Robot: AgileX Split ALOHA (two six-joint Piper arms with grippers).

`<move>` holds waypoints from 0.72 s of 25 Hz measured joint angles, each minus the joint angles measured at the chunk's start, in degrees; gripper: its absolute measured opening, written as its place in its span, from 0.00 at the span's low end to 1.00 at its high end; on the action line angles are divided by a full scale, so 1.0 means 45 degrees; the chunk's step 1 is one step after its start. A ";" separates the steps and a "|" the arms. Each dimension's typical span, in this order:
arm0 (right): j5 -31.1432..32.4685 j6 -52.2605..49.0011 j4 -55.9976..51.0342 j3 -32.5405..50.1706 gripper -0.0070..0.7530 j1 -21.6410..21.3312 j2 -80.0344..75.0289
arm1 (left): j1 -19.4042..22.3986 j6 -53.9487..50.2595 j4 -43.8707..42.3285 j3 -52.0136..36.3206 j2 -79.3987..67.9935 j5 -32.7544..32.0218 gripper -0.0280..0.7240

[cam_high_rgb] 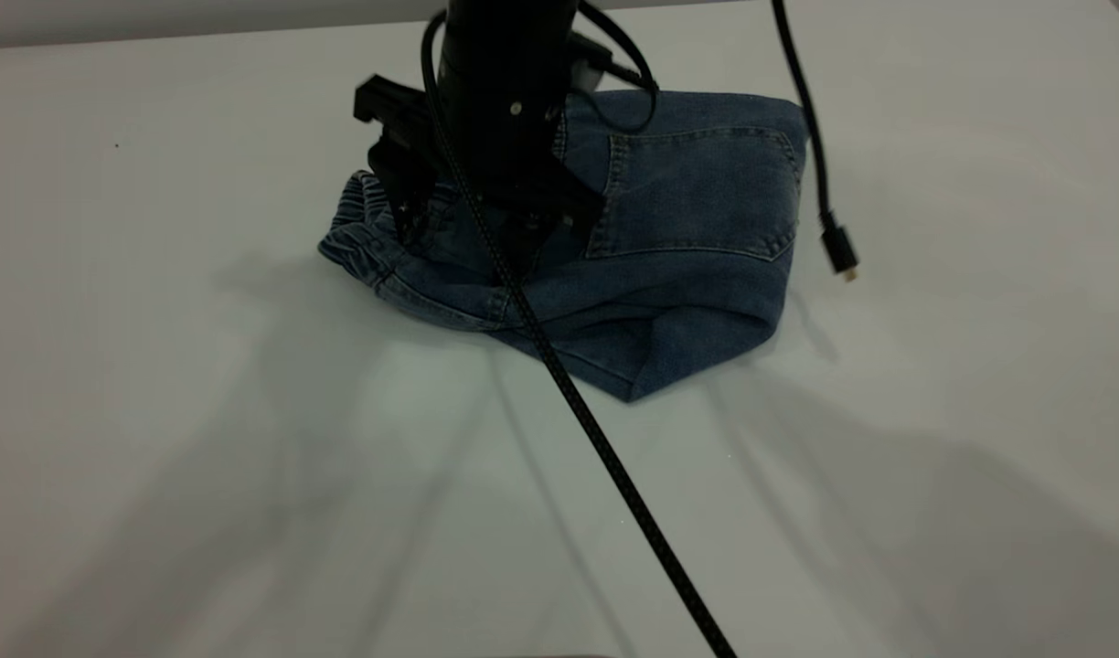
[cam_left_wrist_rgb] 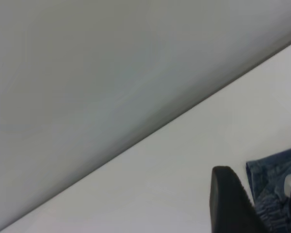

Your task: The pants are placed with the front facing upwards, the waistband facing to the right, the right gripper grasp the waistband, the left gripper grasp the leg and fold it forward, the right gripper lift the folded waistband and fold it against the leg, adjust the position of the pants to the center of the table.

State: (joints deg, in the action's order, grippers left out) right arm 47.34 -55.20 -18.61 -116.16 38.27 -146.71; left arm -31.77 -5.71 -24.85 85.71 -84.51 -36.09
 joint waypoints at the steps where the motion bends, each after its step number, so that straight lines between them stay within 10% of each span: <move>1: -0.0001 -0.0092 0.0000 -0.0044 0.66 0.0000 -0.0056 | 0.0000 -0.0014 0.0000 0.0000 0.0000 -0.0109 0.42; 18: 0.2717 0.5402 0.1800 -0.0261 0.66 0.0683 -0.0158 | 0.0000 -0.0038 -0.0046 0.0000 0.0000 -0.0349 0.42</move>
State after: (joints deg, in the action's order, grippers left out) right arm 59.56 -30.89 -10.51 -117.34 41.35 -147.43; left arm -31.77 -5.89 -25.05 85.71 -84.51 -37.66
